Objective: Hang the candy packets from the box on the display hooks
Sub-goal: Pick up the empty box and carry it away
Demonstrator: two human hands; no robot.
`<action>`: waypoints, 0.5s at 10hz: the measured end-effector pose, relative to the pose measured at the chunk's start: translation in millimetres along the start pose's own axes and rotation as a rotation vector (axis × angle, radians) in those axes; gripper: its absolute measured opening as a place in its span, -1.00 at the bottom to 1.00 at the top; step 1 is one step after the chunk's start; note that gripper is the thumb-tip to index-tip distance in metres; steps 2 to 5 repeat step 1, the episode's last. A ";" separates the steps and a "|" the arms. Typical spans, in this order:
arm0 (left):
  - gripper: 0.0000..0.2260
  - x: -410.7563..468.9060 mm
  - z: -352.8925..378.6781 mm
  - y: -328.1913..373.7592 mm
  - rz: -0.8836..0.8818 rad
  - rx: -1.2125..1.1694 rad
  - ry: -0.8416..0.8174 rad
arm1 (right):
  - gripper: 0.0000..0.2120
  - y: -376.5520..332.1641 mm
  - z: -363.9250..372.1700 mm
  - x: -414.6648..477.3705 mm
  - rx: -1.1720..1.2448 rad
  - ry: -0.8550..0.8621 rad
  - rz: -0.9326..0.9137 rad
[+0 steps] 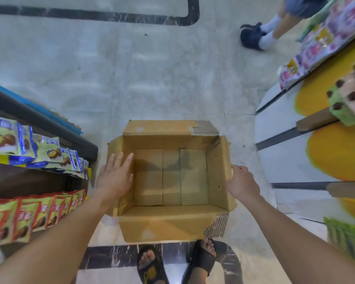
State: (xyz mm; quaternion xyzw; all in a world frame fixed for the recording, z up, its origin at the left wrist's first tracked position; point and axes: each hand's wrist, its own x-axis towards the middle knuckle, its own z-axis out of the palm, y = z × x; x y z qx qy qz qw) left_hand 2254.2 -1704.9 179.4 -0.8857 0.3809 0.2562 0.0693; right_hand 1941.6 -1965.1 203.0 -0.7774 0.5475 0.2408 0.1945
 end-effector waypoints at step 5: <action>-0.33 -15.2 -53.2 12.6 0.114 0.025 0.037 | -0.46 -0.5 -48.7 -40.0 0.004 0.050 -0.021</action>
